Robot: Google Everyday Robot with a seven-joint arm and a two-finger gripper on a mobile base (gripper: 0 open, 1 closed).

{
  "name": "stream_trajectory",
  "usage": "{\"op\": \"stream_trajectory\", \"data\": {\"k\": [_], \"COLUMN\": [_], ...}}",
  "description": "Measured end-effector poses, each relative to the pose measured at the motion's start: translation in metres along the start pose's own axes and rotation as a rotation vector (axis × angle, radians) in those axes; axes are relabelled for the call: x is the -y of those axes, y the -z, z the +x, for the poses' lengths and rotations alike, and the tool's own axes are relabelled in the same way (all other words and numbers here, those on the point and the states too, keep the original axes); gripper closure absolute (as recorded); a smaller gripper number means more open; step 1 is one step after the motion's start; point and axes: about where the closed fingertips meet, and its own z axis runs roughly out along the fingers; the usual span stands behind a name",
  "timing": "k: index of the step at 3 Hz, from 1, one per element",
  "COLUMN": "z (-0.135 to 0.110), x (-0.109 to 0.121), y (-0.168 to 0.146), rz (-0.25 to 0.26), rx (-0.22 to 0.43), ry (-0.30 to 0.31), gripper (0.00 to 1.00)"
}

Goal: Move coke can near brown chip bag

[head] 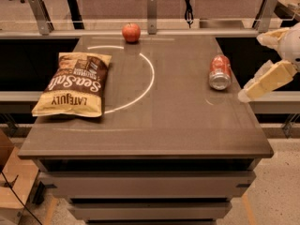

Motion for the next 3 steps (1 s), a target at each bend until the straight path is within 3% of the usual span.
{"op": "stream_trajectory", "data": {"k": [1, 3], "z": [0.0, 0.019], "x": [0.01, 0.054], "y": [-0.012, -0.068], "rz": [0.04, 0.174], "rx": [0.047, 0.285], "ry": [-0.059, -0.329], "gripper": [0.0, 0.0]}}
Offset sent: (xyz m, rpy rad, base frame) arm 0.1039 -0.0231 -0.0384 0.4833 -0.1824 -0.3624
